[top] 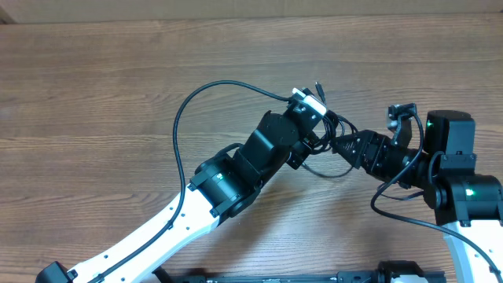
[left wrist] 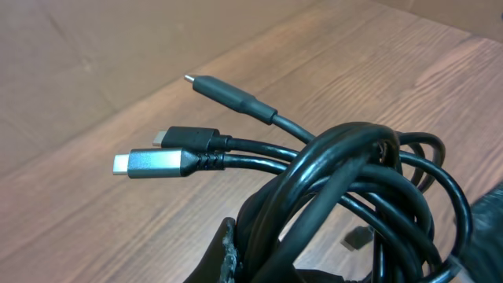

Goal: Untangle cables

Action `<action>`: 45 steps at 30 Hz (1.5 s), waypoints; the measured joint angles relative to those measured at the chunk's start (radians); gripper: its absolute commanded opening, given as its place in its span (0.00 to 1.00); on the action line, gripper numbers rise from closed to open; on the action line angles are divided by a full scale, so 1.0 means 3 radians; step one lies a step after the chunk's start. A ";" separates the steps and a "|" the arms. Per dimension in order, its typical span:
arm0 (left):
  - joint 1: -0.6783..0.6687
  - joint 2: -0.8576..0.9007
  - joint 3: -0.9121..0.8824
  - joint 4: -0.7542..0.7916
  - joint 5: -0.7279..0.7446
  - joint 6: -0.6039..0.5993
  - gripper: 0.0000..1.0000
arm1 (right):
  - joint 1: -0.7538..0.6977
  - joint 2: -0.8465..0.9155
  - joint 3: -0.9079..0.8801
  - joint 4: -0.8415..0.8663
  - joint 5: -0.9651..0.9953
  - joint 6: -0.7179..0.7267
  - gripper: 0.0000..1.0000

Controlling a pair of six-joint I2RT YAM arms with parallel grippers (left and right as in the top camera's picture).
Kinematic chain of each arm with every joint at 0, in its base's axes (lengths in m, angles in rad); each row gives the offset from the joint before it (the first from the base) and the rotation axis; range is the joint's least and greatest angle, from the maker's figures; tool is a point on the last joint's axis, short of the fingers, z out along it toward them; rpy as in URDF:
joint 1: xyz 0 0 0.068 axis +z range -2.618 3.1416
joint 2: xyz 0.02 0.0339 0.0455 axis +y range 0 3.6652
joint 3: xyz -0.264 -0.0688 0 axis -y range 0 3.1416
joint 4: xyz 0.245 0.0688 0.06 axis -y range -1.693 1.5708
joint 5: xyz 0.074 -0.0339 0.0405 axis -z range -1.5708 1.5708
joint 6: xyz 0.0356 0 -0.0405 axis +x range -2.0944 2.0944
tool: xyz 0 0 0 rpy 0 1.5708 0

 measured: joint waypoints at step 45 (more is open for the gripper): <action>0.0014 0.0047 -0.0006 0.0264 0.1012 -0.0085 0.04 | 0.0003 0.0137 0.0025 -0.0216 0.0501 0.0164 0.04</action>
